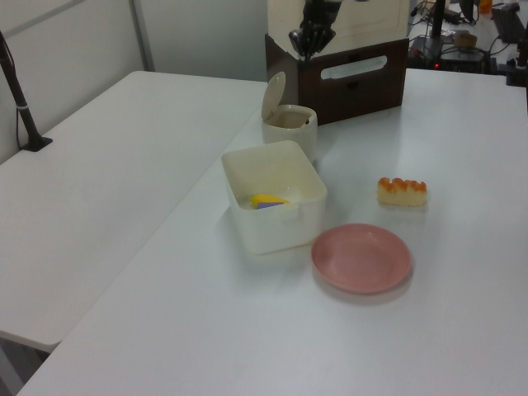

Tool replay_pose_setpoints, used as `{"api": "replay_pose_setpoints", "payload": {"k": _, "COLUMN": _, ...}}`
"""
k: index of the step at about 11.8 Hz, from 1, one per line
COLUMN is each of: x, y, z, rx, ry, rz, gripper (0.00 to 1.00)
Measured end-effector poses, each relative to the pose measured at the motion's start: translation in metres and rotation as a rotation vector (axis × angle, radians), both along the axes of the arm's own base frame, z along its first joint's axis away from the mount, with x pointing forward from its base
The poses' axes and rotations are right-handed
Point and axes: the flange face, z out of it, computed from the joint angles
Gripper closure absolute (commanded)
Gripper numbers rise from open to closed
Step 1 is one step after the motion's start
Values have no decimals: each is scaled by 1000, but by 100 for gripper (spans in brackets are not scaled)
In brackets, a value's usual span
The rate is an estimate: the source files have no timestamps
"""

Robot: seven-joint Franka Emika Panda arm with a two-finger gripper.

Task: Close the trash can
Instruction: 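Move the gripper down toward the open lid of the cream trash can, then lower the gripper against the raised lid's edge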

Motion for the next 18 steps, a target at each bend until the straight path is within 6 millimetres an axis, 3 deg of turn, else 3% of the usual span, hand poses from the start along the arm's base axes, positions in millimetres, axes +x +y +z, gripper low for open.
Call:
{"api": "replay_pose_setpoints", "payload": {"k": 3, "x": 19, "y": 23, "z": 14, "rx": 43, "ry": -97, "rz": -130, "gripper": 100}}
{"api": "replay_pose_setpoints", "payload": {"k": 5, "x": 39, "y": 37, "z": 4, "rx": 40, "ry": -138, "rz": -194, "gripper": 100}}
{"api": "replay_pose_setpoints", "payload": {"k": 8, "x": 61, "y": 37, "z": -21, "rx": 13, "ry": -191, "rz": -258, "gripper": 100}}
{"api": "replay_pose_setpoints", "payload": {"k": 18, "x": 59, "y": 32, "z": -48, "rx": -132, "ry": -67, "rz": -120, "gripper": 100}}
